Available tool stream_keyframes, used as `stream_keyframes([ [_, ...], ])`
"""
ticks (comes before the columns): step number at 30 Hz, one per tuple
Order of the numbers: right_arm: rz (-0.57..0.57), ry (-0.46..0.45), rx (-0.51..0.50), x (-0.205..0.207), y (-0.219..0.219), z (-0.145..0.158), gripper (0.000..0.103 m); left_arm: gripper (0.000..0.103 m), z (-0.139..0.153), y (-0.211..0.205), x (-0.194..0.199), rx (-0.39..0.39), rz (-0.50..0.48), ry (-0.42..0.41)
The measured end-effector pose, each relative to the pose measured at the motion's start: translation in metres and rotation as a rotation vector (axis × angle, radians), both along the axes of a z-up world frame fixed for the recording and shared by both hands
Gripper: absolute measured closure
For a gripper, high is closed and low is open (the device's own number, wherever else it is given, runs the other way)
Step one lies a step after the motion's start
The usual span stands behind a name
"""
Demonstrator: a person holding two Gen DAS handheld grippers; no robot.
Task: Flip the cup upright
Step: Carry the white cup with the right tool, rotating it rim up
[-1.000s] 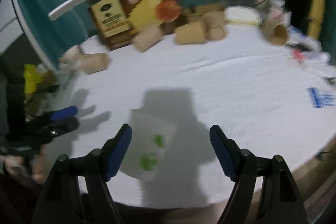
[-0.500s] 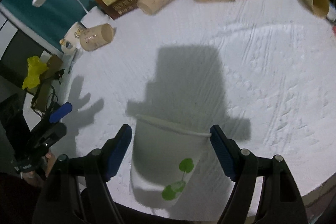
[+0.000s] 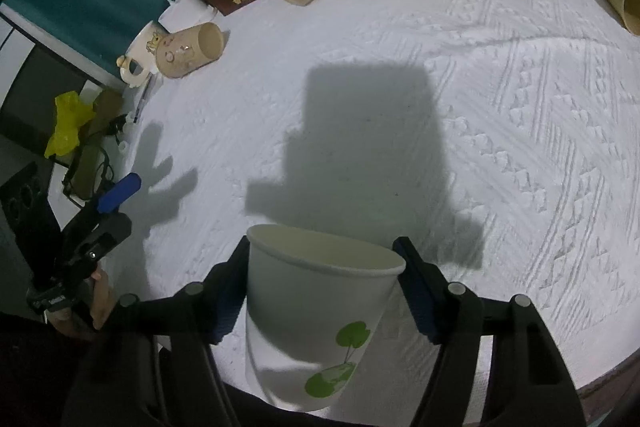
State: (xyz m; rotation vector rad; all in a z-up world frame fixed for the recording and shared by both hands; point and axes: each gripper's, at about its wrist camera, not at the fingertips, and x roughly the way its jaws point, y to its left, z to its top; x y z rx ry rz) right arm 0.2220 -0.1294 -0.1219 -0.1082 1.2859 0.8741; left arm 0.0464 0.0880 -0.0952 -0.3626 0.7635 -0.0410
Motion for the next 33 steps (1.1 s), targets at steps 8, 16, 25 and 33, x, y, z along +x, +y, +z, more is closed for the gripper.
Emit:
stream_keyframes([
  [8,-0.019,-0.038,-0.01,0.007,0.009,0.006,0.036,0.024,-0.007,0.007,-0.001,-0.007,0.007,0.021],
  [16,-0.087,-0.301,-0.01,0.008,0.02,0.024,0.036,0.024,-0.008,0.014,-0.007,-0.018,0.031,0.022],
  [25,-0.174,-0.68,0.013,-0.016,0.02,0.039,0.036,0.024,-0.007,0.013,-0.008,-0.01,0.03,0.03],
  [33,-0.242,-0.702,0.098,-0.026,0.006,0.029,0.036,0.024,-0.006,0.002,-0.006,0.006,-0.001,0.036],
])
